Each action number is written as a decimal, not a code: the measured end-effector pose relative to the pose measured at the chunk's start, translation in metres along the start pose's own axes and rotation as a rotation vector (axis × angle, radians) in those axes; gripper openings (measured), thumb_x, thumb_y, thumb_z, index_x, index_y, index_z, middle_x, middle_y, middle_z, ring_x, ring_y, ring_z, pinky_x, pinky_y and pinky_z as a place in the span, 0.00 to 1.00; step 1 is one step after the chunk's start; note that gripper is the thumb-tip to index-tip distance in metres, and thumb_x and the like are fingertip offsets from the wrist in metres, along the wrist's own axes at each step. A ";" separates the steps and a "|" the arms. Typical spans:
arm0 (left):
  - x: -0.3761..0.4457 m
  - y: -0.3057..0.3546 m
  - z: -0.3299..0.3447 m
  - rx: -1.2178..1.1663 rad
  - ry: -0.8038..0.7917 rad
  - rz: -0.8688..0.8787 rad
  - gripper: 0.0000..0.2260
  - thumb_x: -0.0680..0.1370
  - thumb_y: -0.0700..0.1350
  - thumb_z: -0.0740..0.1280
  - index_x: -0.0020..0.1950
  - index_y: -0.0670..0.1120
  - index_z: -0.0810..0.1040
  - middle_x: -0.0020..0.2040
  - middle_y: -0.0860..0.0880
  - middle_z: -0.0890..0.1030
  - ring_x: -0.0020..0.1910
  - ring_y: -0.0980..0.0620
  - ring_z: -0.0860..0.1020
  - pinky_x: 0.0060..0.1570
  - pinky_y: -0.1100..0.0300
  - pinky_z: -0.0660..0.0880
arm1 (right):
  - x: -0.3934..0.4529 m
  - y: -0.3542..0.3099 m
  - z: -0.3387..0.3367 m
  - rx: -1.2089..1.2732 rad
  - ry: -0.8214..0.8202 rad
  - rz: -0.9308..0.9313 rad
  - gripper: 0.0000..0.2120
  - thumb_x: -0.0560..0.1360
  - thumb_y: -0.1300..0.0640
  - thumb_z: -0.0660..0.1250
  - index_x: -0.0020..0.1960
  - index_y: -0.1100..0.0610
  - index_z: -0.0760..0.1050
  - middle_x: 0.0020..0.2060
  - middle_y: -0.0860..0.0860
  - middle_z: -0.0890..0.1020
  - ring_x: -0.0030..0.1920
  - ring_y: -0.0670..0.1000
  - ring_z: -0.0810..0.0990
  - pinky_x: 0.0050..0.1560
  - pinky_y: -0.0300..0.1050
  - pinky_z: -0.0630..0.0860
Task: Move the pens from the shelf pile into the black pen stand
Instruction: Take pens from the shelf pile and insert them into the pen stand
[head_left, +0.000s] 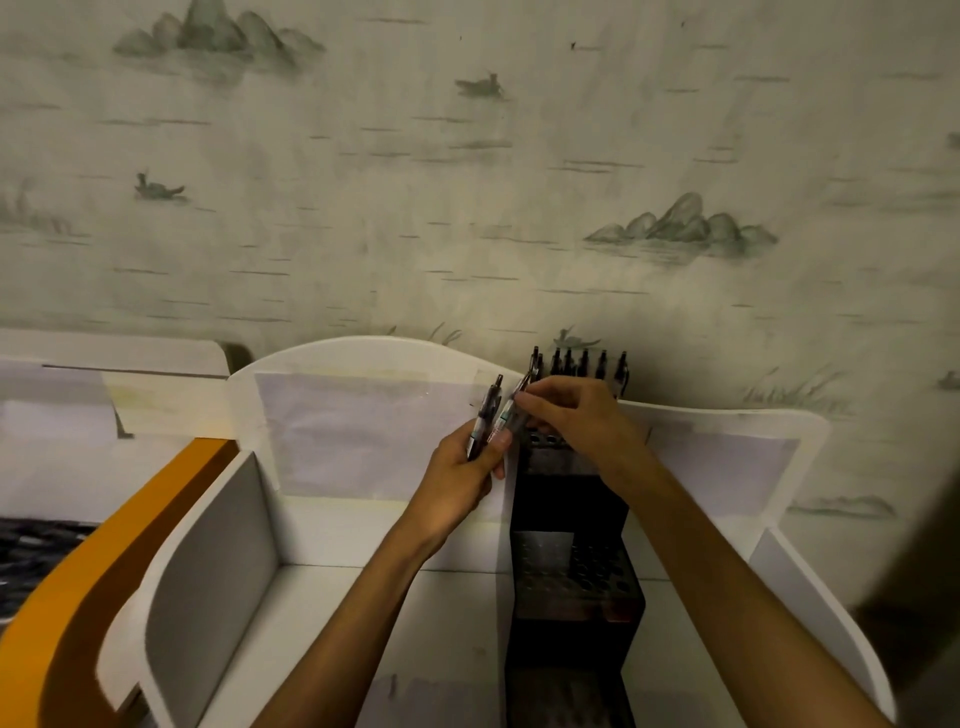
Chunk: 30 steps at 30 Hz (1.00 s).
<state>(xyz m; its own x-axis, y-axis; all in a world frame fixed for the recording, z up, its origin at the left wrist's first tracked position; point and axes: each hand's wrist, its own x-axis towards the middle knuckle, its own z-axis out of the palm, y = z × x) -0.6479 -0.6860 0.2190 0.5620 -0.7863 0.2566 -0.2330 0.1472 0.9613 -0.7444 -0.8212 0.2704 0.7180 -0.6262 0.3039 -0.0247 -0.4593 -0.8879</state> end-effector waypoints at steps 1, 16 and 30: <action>0.000 0.000 0.001 -0.003 -0.003 -0.001 0.08 0.83 0.50 0.62 0.48 0.48 0.76 0.32 0.51 0.76 0.27 0.55 0.69 0.26 0.65 0.68 | -0.001 -0.001 0.000 0.006 0.003 0.006 0.08 0.73 0.53 0.73 0.51 0.52 0.83 0.42 0.46 0.86 0.43 0.44 0.84 0.47 0.38 0.80; -0.004 -0.009 -0.011 0.026 0.006 -0.049 0.13 0.83 0.51 0.61 0.54 0.43 0.80 0.33 0.52 0.75 0.29 0.58 0.69 0.28 0.68 0.66 | 0.012 -0.011 -0.024 0.373 0.330 -0.077 0.04 0.72 0.66 0.72 0.47 0.62 0.82 0.36 0.51 0.86 0.35 0.52 0.85 0.40 0.41 0.82; -0.001 -0.010 -0.020 -0.001 0.079 -0.068 0.12 0.83 0.52 0.62 0.47 0.48 0.81 0.36 0.47 0.74 0.28 0.58 0.68 0.27 0.68 0.64 | 0.027 -0.008 -0.050 0.180 0.494 -0.119 0.09 0.72 0.60 0.75 0.49 0.64 0.83 0.34 0.54 0.85 0.34 0.54 0.85 0.38 0.45 0.83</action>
<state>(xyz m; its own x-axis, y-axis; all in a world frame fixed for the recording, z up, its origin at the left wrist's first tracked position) -0.6298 -0.6746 0.2110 0.6376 -0.7447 0.1974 -0.1912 0.0953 0.9769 -0.7595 -0.8657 0.3028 0.2950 -0.8181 0.4937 0.1878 -0.4570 -0.8694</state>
